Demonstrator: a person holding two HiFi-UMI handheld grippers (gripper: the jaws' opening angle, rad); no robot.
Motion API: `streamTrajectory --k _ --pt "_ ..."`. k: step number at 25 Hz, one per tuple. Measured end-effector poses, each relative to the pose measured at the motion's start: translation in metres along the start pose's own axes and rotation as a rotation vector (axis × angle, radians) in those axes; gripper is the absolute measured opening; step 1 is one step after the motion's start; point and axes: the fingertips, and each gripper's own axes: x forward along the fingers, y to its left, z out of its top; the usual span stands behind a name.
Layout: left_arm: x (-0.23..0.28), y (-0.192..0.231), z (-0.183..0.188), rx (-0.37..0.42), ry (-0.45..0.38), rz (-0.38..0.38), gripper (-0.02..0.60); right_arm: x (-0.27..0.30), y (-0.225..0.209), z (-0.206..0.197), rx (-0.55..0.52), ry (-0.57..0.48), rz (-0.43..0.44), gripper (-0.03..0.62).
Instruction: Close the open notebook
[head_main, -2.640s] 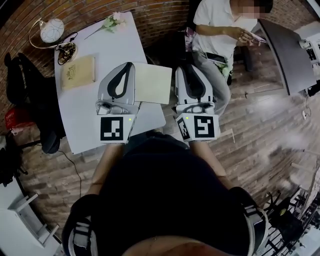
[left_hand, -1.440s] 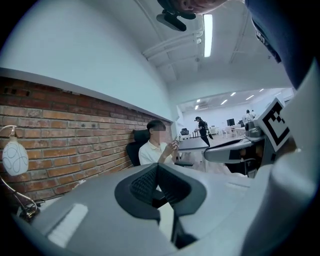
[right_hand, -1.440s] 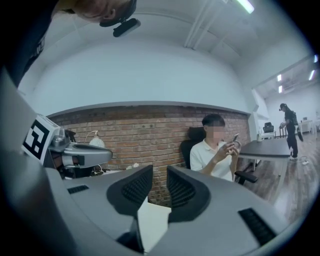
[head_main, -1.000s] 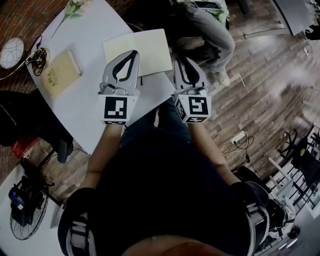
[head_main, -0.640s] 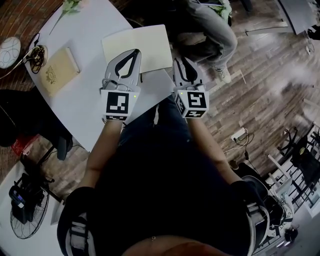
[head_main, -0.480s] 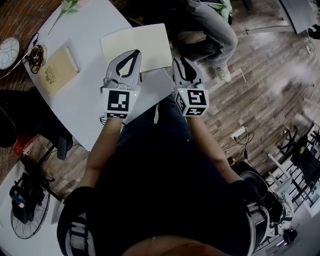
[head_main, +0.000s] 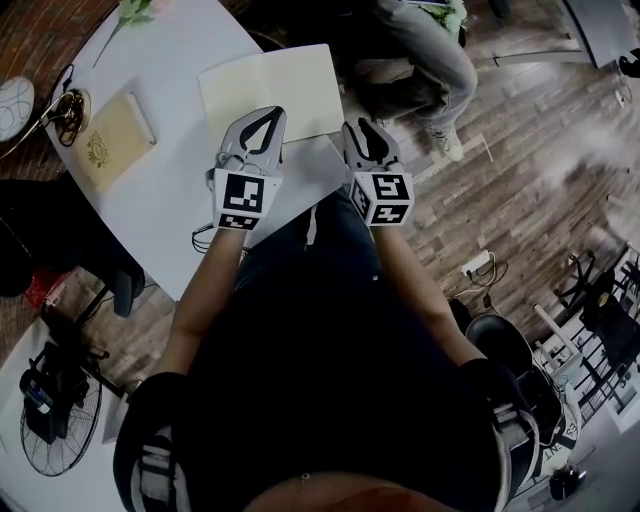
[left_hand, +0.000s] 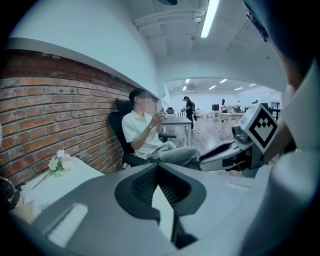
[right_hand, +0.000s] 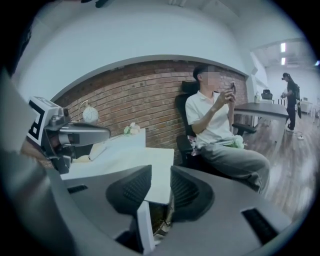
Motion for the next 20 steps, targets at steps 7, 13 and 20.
streamTrajectory --k 7,13,20 --pt "0.004 -0.003 -0.012 0.002 0.037 -0.01 0.006 0.009 -0.004 -0.021 0.089 0.052 0.047 0.097" --pt "0.007 -0.002 -0.018 -0.008 0.055 -0.006 0.006 0.018 -0.005 -0.035 0.143 0.101 0.084 0.109" --pt "0.008 -0.001 -0.018 -0.011 0.066 0.007 0.006 0.028 -0.007 -0.049 0.212 0.154 0.141 0.126"
